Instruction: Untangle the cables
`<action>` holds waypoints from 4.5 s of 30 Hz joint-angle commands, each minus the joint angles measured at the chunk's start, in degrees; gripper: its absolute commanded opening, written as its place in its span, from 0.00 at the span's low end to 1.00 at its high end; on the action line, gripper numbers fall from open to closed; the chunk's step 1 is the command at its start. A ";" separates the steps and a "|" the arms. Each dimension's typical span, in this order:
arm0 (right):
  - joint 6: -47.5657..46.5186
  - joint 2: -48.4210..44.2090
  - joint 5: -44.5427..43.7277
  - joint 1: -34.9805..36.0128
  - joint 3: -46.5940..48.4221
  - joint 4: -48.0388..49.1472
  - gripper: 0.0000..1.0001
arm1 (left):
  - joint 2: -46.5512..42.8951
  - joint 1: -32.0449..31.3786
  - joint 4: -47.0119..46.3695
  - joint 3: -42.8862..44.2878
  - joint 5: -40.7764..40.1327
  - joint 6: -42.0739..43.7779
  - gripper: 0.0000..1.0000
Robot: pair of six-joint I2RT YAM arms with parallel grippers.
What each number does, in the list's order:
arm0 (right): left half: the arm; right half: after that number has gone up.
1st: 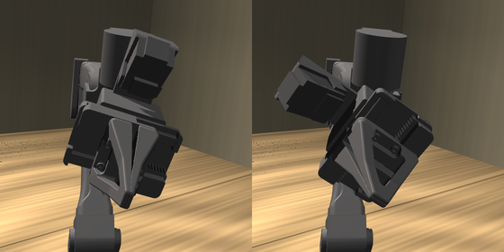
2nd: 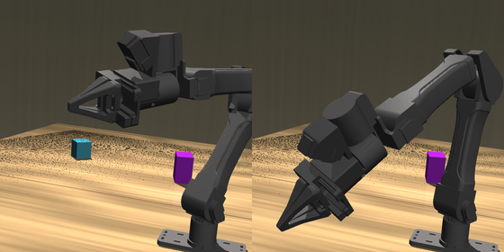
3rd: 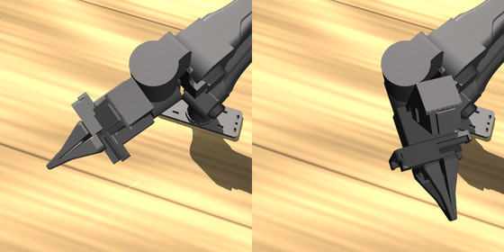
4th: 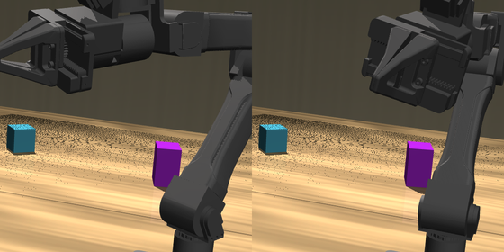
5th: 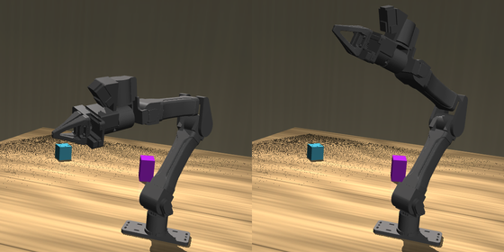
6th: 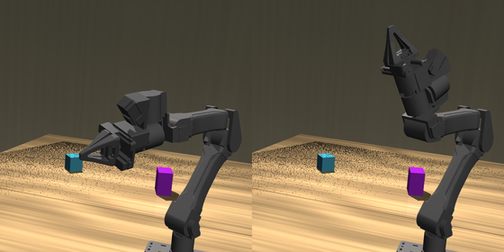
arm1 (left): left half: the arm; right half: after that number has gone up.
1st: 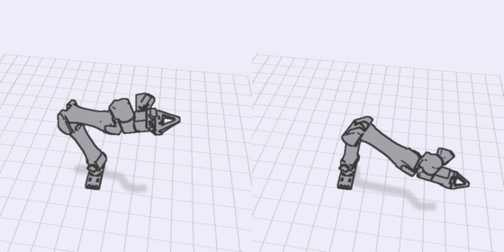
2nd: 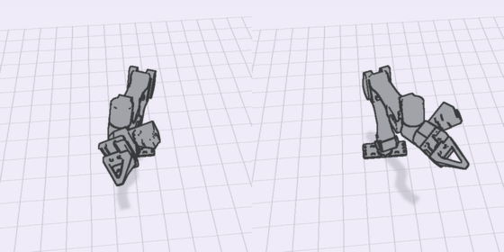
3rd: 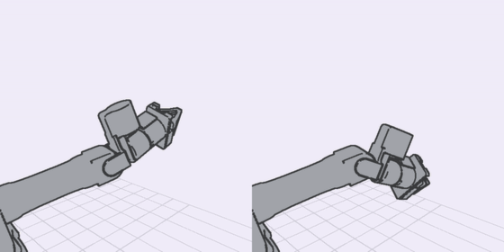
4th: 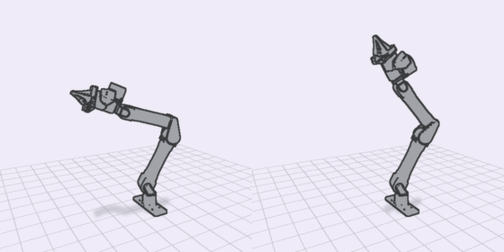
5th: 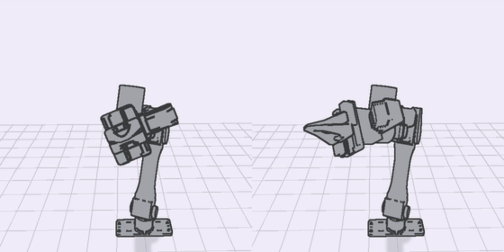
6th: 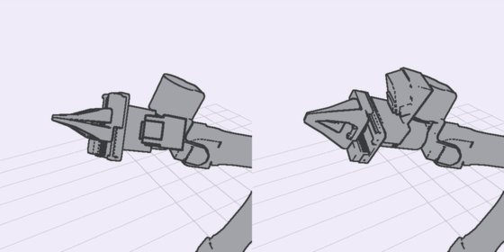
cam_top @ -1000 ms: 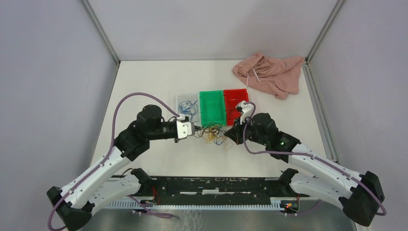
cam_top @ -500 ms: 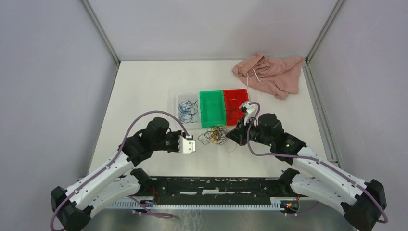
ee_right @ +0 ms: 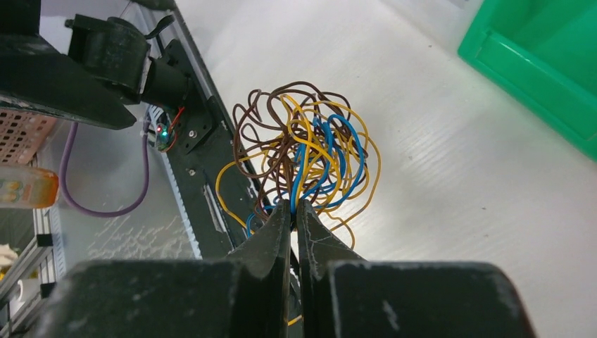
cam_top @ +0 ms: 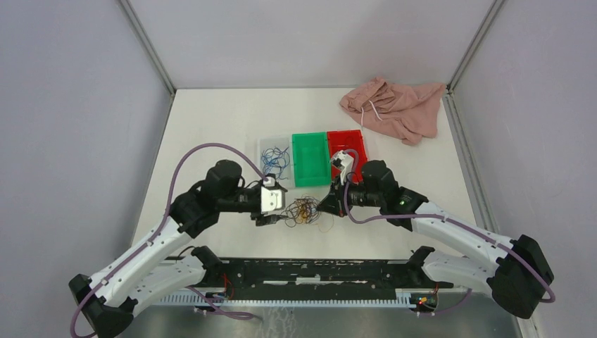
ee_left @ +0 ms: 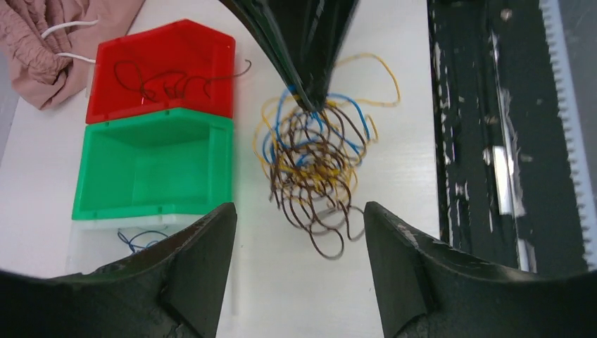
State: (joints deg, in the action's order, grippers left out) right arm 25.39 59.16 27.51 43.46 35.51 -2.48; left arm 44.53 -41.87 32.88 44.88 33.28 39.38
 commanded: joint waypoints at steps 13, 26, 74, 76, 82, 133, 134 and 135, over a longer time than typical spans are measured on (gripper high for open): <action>-4.37 2.62 1.11 7.86 6.61 6.78 0.09 | 8.89 -0.14 -8.67 -0.28 5.45 -5.31 0.52; -3.52 0.74 -5.19 7.87 2.58 13.52 0.28 | 7.58 -0.17 -8.43 -0.28 3.58 -3.86 0.03; -6.72 -19.15 -27.76 -2.16 15.69 1.89 0.00 | 2.63 -0.14 -6.43 -21.95 -18.53 28.67 0.03; -6.23 -17.23 -25.41 -2.27 17.24 2.04 0.00 | 2.46 -0.13 -7.63 -21.85 -18.43 27.51 0.03; -3.98 -12.21 -20.60 -2.47 17.70 3.91 0.00 | 2.83 -0.14 -7.59 -13.96 -16.04 23.36 0.61; -21.36 65.41 -34.95 4.50 64.59 -3.88 0.01 | 5.37 26.49 2.60 15.76 -9.69 -9.76 0.99; -21.39 65.88 -35.08 4.64 64.56 -3.87 0.01 | 5.43 26.49 2.87 15.64 -9.48 -9.50 0.99; -21.47 66.29 -35.33 4.75 64.52 -3.89 0.01 | 5.47 26.49 2.98 15.59 -9.26 -9.23 0.99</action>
State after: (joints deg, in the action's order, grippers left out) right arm 5.82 123.96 -4.03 47.86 97.38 -5.48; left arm 50.72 -15.70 35.09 58.59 21.67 30.15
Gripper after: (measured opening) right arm 0.012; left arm 0.993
